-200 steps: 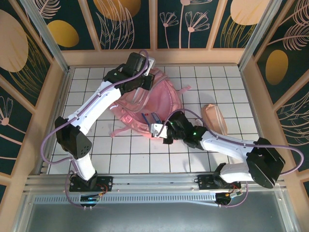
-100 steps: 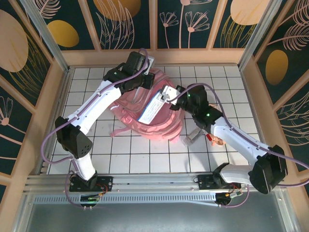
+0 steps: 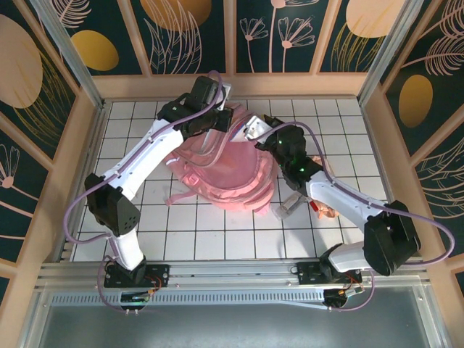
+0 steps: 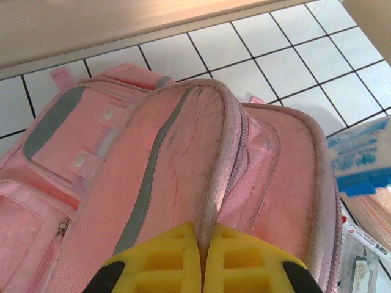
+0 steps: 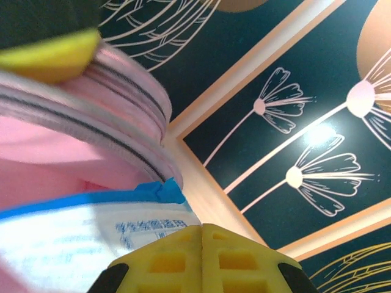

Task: Pack the student bag

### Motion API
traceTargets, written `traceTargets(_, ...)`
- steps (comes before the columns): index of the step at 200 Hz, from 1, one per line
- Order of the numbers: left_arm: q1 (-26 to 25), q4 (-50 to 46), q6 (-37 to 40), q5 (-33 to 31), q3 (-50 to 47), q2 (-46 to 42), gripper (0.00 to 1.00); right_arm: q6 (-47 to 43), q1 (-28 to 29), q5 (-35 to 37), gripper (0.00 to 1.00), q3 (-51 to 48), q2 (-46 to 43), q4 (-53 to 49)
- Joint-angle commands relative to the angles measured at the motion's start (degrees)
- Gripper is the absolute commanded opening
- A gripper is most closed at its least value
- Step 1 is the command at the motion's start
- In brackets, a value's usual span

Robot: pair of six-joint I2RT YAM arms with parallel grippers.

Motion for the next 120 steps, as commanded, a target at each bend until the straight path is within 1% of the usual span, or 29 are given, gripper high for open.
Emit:
traceTargets(1,-0.09,3.10,-2.61,0.22,6.31,1.15,0.00,-3.56,3.77,2.24,0.00,-4.64,2.43,7.36)
traceTargets(25,-0.10,0.42,-3.95,0.21,8.48,2.87,0.00,-4.24,9.39,7.55,0.00,-12.26,5.69,8.75)
traceTargets(38,-0.09,-0.20,-4.51,0.01,8.11,3.02,0.00,-3.03,12.33,8.34,0.00,-14.61,6.25,5.51)
traceTargets(47,-0.11,-0.38,-4.87,0.06,7.62,3.00,0.00,-1.20,14.39,7.81,0.00,-15.14,5.90,0.66)
traceTargets(55,-0.11,-0.42,-5.11,0.02,7.28,2.85,0.00,0.88,15.91,5.53,0.00,-14.50,5.43,-5.44)
traceTargets(62,-0.10,-0.43,-5.28,0.06,7.01,2.64,0.00,3.54,16.91,2.58,0.03,-13.11,4.91,-11.82)
traceTargets(73,-0.16,-0.34,-5.54,0.01,6.77,2.51,0.00,9.07,17.03,-6.91,0.10,-9.82,3.96,-21.77)
traceTargets(85,-0.12,-0.26,-5.48,0.08,6.81,2.48,0.00,15.11,17.01,-12.93,0.17,-5.71,4.07,-29.90)
traceTargets(94,-0.17,-0.22,-5.51,0.14,6.97,2.46,0.00,17.93,17.01,-17.98,0.19,-2.64,4.38,-35.76)
traceTargets(105,-0.09,-0.27,-5.36,0.31,7.21,2.48,0.00,21.05,16.80,-22.53,0.28,0.13,4.48,-40.84)
traceTargets(111,-0.09,-0.25,-5.30,0.37,7.27,2.48,0.00,22.47,16.52,-24.82,0.34,1.39,4.40,-42.77)
traceTargets(120,-0.12,-0.25,-5.21,0.49,7.27,2.48,0.00,25.02,15.75,-27.32,0.41,3.04,4.25,-44.70)
